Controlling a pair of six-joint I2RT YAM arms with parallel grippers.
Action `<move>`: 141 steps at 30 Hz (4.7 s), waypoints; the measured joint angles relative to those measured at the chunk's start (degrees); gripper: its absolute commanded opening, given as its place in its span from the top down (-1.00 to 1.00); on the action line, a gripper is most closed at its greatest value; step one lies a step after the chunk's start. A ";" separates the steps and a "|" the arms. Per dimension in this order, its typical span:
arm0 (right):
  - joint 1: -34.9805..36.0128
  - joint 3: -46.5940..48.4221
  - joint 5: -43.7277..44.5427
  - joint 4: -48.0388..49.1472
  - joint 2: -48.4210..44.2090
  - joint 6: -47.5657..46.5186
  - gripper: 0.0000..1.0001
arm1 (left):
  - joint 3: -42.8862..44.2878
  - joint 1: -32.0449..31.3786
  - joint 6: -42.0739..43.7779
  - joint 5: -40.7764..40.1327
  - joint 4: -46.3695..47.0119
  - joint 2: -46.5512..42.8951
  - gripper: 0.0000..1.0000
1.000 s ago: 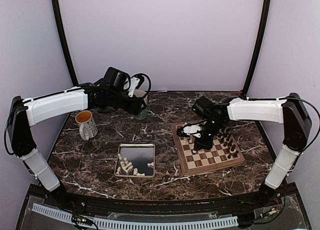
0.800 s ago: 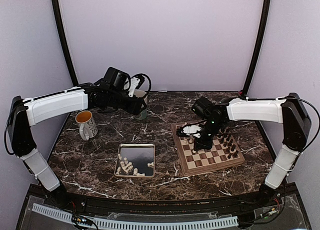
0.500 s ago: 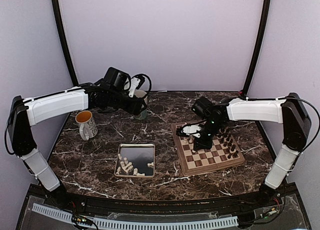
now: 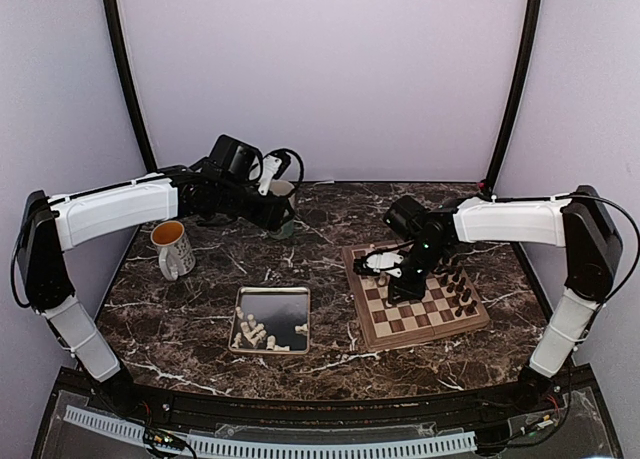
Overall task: Set up the chess pieces on the board
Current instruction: Place the pawn at f2, then pick up the rook from the storage box, then place the rook at a1.
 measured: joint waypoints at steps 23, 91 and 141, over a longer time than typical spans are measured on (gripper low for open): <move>-11.85 -12.37 -5.92 5.27 -20.24 2.47 0.48 | -0.20 -3.76 -6.82 -1.07 -11.28 1.55 -0.03; -14.16 -18.93 -9.22 13.79 -23.85 3.34 0.41 | -5.27 -9.01 -12.74 -3.08 -31.10 11.52 0.68; -14.16 -18.93 -9.20 13.49 -22.84 3.32 0.41 | 37.29 -9.27 1.53 4.09 -18.58 34.80 0.87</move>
